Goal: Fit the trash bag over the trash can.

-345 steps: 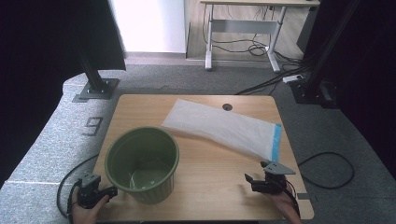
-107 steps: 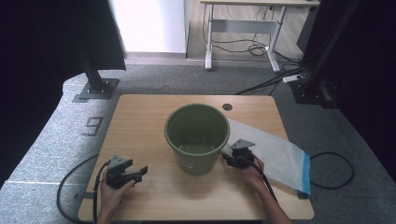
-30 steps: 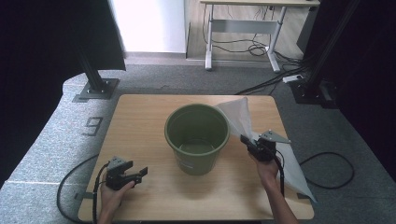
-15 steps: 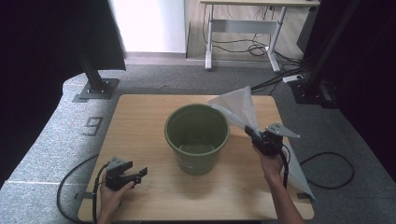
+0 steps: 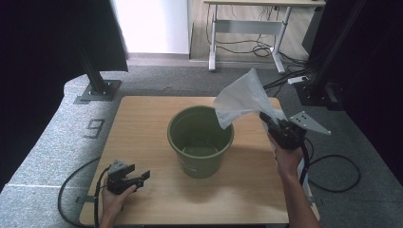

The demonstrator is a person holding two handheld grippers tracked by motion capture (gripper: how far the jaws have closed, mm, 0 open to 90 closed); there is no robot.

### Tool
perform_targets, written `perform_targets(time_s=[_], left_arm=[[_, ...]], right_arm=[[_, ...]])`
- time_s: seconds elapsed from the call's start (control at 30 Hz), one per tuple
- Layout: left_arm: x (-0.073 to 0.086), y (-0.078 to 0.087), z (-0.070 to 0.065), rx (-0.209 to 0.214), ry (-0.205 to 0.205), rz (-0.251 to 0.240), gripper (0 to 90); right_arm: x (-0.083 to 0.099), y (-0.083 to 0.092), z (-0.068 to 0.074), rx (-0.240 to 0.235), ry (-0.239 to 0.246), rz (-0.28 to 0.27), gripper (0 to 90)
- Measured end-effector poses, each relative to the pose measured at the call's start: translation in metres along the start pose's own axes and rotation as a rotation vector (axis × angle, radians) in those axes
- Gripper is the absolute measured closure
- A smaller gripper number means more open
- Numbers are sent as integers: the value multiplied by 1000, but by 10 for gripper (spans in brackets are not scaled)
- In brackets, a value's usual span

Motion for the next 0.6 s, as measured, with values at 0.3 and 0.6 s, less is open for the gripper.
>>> perform_targets(time_s=[0.3, 0.6], left_arm=[[0, 1, 1, 1, -1, -1, 223], [0, 1, 1, -1, 1, -4, 223]], right_arm=[[-32, 6, 32, -52, 70, -68, 887], [-28, -3, 50, -78, 113, -40, 886]])
Point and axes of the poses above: each handheld gripper's, and its own axes: y roughly backward along the jaws, x roughly out of its underside, z roughly to its left, the point moved 7 cm from there along -y, roughly forward along the jaws, and after that the axes turned 7 degrees about y, right-handed, at the moved point
